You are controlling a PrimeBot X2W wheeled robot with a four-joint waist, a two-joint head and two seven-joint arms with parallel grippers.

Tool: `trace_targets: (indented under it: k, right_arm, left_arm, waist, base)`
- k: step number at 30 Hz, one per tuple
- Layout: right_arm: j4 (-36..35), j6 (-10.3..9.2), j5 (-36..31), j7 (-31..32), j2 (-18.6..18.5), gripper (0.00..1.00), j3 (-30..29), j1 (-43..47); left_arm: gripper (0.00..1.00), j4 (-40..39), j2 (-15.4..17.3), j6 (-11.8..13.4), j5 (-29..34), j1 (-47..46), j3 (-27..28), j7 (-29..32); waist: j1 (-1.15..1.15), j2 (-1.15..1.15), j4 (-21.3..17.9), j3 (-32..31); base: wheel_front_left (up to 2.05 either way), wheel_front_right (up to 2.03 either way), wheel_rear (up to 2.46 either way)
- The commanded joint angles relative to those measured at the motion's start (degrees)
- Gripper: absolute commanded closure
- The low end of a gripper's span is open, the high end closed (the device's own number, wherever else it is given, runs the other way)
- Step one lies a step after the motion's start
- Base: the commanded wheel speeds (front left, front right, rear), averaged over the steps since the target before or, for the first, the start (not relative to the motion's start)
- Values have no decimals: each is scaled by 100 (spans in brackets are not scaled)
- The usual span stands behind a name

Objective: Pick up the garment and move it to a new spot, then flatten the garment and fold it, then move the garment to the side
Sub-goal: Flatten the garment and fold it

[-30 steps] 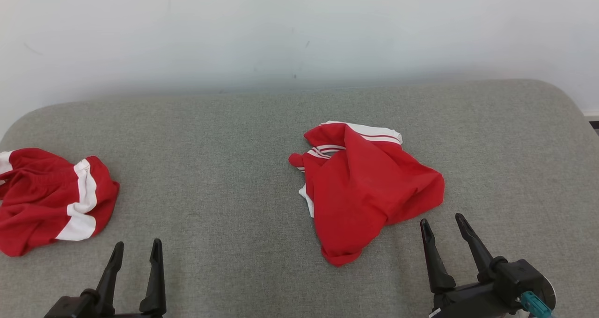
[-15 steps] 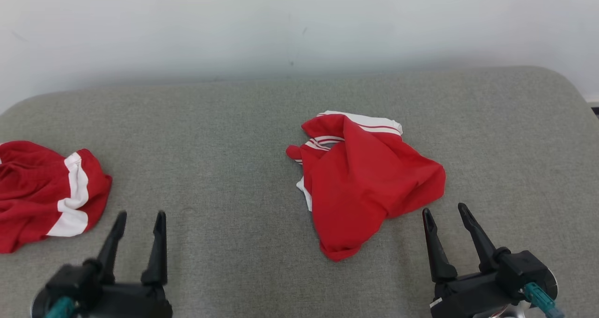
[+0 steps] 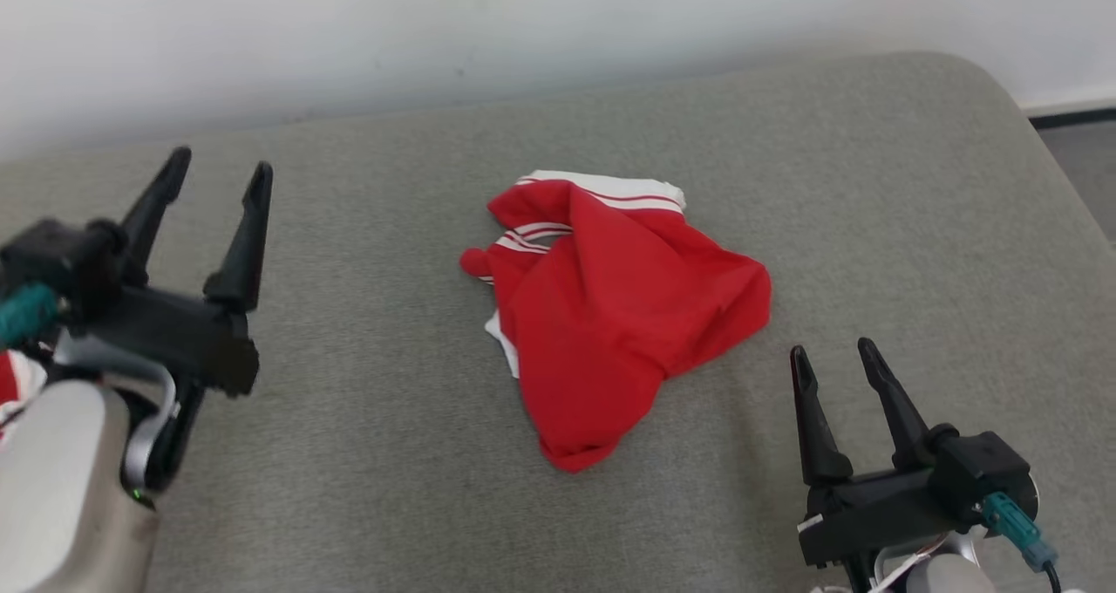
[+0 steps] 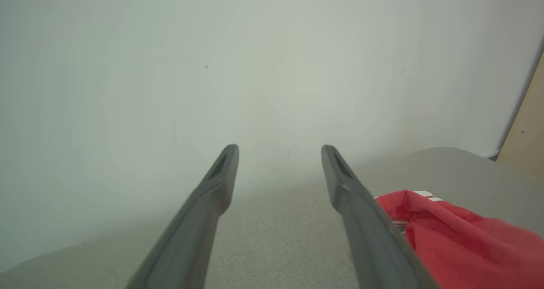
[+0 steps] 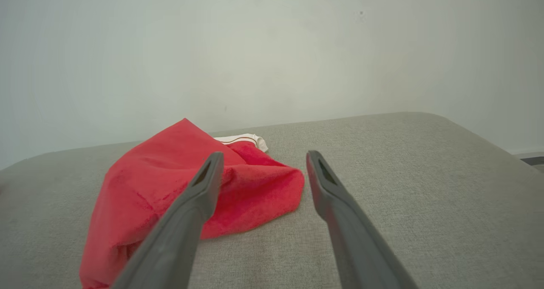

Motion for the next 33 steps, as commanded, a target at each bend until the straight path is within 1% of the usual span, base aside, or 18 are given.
trace_targets:
  k: [1,5,11,16,22,27,28,33]
  right_arm:
    - [-14,-12,37,-5,26,0,-21,-82]
    - [-46,-12,61,-5,63,0,-105,-166]
    - [-43,-12,129,-6,99,0,-126,-289]
    - [-33,-12,170,-5,114,0,-118,-354]
    - [-1,-12,164,-5,122,0,-95,-448]
    - [7,-12,242,-5,122,0,6,-561]
    - [7,-12,242,-5,122,0,6,-561]
    - [26,-12,366,-5,120,0,58,-586]
  left_arm:
    - [0,79,99,10,-92,-203,-135,95]
    - [0,324,365,11,-403,-763,-559,428]
    - [0,694,786,10,-824,-1304,-1372,875]
    - [0,992,1130,10,-1334,-1607,-2115,1312]
    - [0,1276,1168,10,-1835,-1985,-2804,1562]
    - [0,1632,1120,10,-2111,-2349,-3363,1808]
    - [0,1632,1120,10,-2111,-2349,-3363,1808]
    - [0,1932,1130,10,-2280,-2642,-3861,1948]
  waist:
    - [-1,0,-361,318]
    - [-1,0,-666,552]
    - [-1,0,-1070,864]
    - [-1,0,-1279,1019]
    - [-1,0,-1356,1126]
    - [-1,0,-1444,1213]
    - [-1,0,-1444,1213]
    - [-1,0,-1565,1301]
  base:
    - [0,0,0]
    - [0,0,0]
    - [0,0,0]
    - [0,0,0]
    - [0,0,0]
    - [0,0,0]
    - [0,0,0]
    - [0,0,0]
